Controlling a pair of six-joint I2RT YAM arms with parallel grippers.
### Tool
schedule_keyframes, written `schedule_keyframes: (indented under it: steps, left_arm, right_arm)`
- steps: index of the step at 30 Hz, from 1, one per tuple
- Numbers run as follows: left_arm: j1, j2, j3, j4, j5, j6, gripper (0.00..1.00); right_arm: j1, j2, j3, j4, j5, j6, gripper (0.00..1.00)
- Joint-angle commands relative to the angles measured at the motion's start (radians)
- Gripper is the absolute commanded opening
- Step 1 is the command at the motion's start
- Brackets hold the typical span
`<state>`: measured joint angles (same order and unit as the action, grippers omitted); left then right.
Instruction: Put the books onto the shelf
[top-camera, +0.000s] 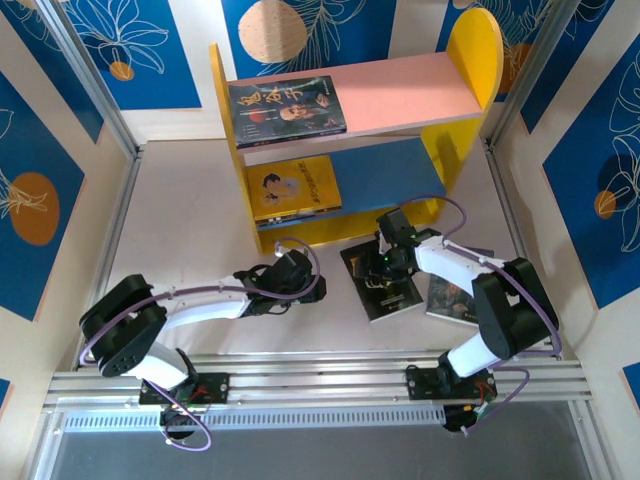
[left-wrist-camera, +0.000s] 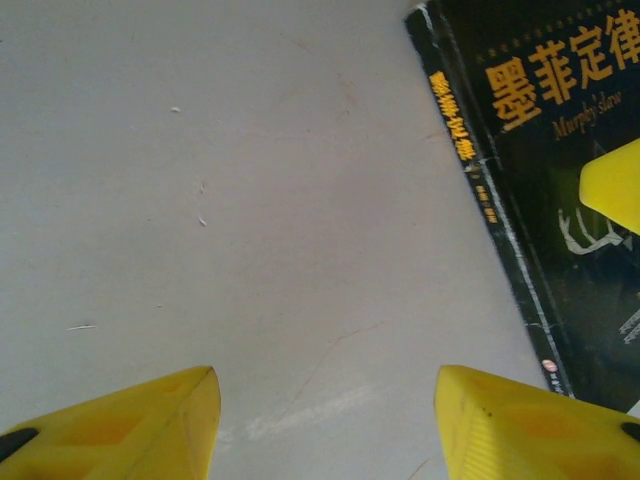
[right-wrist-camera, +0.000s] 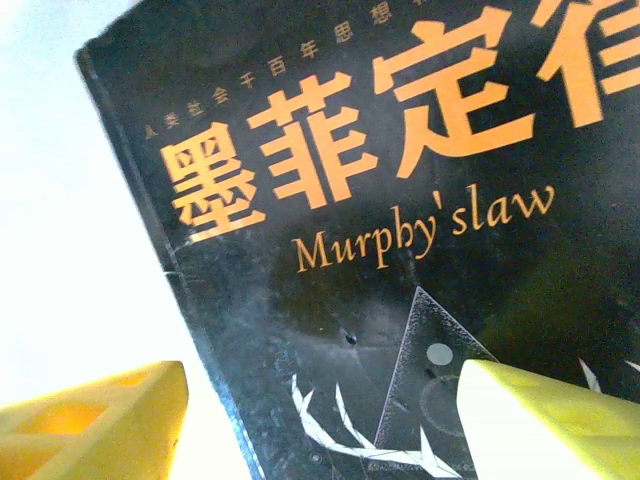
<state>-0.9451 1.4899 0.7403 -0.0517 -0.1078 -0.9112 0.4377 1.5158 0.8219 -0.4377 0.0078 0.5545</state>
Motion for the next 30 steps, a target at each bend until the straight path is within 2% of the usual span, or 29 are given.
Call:
schedule_keyframes:
  steps: [1,10,14,22,30]
  left_arm:
    - [-0.008,0.007,0.020,-0.013,0.005,-0.005,0.59]
    - [-0.007,0.003,0.027,-0.025,-0.007,-0.001,0.59]
    - [-0.007,0.004,0.032,-0.032,-0.007,0.002,0.59]
    - [-0.004,-0.003,0.077,-0.070,-0.006,0.051,0.60]
    - [0.002,0.023,0.107,-0.040,0.037,0.087,0.60]
  right_arm:
    - [0.039,0.042,-0.028,0.108,-0.200,0.080,0.72]
    - [0.092,0.083,0.059,0.145,-0.285,0.096,0.72]
    - [0.059,0.043,0.085,0.056,-0.238,0.056,0.71]
    - [-0.182,-0.217,0.007,-0.173,-0.038,0.001,0.74]
    - [-0.431,-0.213,-0.024,-0.224,0.119,0.010,0.75]
